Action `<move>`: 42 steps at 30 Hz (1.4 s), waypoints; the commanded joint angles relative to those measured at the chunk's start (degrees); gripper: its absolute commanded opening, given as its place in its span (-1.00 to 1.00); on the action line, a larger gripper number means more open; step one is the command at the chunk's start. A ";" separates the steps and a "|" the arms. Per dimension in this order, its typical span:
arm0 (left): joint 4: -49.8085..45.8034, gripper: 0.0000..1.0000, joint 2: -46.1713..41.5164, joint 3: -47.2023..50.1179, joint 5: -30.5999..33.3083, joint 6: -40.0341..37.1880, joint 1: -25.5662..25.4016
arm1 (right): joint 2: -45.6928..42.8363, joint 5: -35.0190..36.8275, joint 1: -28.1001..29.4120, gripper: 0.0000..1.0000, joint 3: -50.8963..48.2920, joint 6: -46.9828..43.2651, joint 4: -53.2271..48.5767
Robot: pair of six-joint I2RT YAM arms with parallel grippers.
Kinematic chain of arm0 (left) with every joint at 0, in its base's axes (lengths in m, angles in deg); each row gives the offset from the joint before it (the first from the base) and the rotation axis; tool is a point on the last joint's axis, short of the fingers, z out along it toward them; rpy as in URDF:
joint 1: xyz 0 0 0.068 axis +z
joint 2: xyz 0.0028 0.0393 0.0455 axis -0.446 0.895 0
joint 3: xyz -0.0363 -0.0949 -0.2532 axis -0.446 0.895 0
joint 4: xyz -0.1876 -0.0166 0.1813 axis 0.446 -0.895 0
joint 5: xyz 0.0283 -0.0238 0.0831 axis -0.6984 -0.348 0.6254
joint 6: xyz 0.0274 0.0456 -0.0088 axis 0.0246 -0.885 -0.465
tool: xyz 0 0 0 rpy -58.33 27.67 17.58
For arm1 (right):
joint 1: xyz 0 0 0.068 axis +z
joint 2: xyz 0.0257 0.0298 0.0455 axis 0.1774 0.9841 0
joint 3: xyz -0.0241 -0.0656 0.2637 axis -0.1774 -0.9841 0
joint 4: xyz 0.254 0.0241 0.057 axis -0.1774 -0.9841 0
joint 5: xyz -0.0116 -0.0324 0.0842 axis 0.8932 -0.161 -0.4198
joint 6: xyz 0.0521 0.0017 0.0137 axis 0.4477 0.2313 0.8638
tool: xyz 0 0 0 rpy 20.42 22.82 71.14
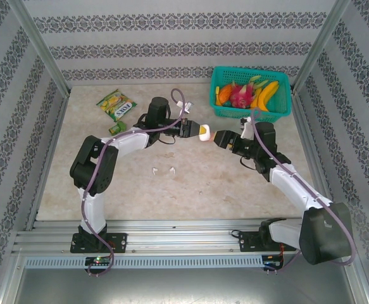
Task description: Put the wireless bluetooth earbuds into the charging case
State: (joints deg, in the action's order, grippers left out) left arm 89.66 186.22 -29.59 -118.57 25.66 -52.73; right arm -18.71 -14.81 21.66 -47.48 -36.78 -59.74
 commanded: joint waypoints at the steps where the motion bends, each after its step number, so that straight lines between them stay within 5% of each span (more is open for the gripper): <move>1: -6.95 -1.00 -2.07 -1.62 -3.75 -5.47 -0.07 | 1.81 -1.07 1.56 0.66 0.91 -3.37 2.74; 14: -6.87 -1.00 -2.60 -1.27 -3.99 -5.61 -0.05 | 7.35 0.97 3.41 0.57 3.02 -3.61 3.72; 24: -7.13 -1.00 -4.97 -0.94 -4.89 -6.26 -0.04 | 10.56 2.51 -2.22 0.43 -0.74 -0.55 5.74; 42: -7.09 -1.00 -3.26 -2.05 -5.69 -6.18 0.04 | 3.78 -10.42 -3.82 0.43 -0.91 -1.00 9.04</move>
State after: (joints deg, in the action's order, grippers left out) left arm 82.21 182.88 -29.89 -122.31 20.28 -52.66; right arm -14.80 -20.38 18.55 -49.66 -37.07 -53.18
